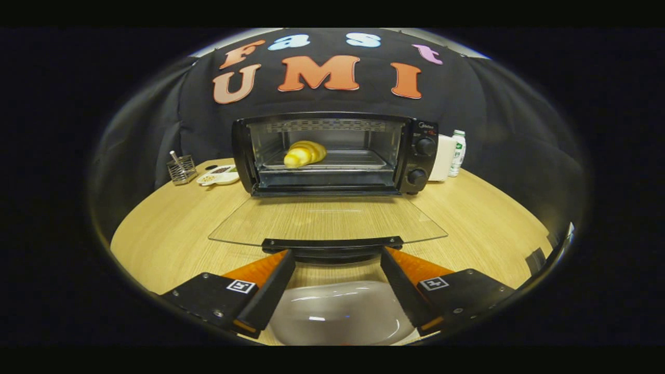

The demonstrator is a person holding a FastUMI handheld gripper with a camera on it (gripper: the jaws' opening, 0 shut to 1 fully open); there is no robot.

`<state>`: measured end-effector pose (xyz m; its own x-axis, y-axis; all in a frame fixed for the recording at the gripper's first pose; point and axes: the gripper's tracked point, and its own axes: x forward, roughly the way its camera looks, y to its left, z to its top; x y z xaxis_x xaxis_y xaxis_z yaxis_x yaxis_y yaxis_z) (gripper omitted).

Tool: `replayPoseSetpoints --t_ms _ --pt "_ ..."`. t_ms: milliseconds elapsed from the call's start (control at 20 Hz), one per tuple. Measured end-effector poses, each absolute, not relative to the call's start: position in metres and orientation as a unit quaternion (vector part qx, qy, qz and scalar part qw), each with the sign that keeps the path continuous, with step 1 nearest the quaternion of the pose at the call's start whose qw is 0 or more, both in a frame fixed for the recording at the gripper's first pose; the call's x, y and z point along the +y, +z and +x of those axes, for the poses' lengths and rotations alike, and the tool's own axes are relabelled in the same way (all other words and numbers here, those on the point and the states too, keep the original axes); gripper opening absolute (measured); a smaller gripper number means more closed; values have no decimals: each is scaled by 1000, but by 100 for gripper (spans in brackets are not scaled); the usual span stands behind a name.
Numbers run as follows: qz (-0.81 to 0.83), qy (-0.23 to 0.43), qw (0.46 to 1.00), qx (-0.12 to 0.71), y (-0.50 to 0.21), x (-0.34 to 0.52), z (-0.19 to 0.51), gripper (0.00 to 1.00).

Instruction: Open the toaster oven, put the food inside, and close the toaster oven door.

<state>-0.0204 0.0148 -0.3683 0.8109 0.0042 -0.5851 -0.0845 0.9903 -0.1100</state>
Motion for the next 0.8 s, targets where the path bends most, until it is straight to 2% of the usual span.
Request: replayPoseSetpoints --t_ms 450,800 --pt "-38 37 967 251 -310 32 7 99" --pt "-12 32 976 213 -266 43 64 100"
